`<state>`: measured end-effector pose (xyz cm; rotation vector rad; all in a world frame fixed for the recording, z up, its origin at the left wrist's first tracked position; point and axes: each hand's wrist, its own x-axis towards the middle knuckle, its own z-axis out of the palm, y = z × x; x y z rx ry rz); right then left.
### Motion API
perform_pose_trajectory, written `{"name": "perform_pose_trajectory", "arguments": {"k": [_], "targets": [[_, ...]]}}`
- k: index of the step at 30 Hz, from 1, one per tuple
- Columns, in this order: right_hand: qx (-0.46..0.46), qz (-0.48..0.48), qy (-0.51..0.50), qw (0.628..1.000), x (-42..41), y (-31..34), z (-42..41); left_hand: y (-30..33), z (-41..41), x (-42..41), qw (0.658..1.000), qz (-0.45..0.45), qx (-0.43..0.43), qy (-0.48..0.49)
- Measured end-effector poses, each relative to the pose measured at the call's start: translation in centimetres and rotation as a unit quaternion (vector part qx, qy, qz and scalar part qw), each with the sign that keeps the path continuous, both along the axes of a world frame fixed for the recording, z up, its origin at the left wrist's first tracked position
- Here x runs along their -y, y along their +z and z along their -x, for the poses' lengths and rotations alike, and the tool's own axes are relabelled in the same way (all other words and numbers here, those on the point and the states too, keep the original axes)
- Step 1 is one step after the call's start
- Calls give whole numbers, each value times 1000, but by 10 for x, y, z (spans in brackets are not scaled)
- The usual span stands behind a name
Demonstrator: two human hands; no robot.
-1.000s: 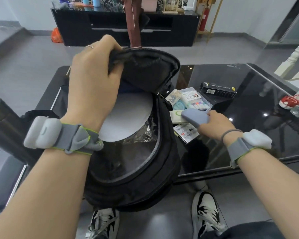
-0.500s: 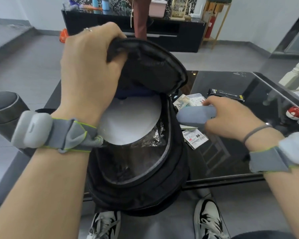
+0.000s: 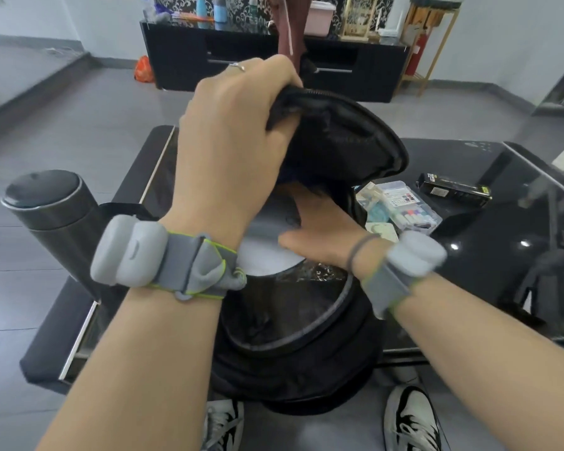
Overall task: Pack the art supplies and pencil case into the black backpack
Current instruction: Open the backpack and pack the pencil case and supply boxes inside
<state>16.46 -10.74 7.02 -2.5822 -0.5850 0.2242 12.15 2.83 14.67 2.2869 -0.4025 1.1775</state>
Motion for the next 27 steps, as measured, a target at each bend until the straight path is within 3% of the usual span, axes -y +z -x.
{"name": "perform_pose_trajectory", "arguments": {"k": [8,14,18,20,22,25,27], "targets": [[133,224,-89,961,-18,-48,-70,-4,-3,6,1000,6,-3,-9],[255,162,-74,950,-22,-59,-28,-9,-4,10,1000,9,-6,-2],[318,-12,-93,943,48,-53,9,-10,-1,10,1000,9,-8,-6],[271,-30,-169,947,90,-55,6,-11,-2,10,1000,7,-6,-3],[157,-37,-258,953,128,-65,-7,-11,-1,12,1000,13,-11,0],[-29,63,-236,969,156,-94,-6,-11,-2,14,1000,17,-9,-2],[-68,124,-225,964,161,-113,-3,-11,-4,13,1000,15,-5,1]]}}
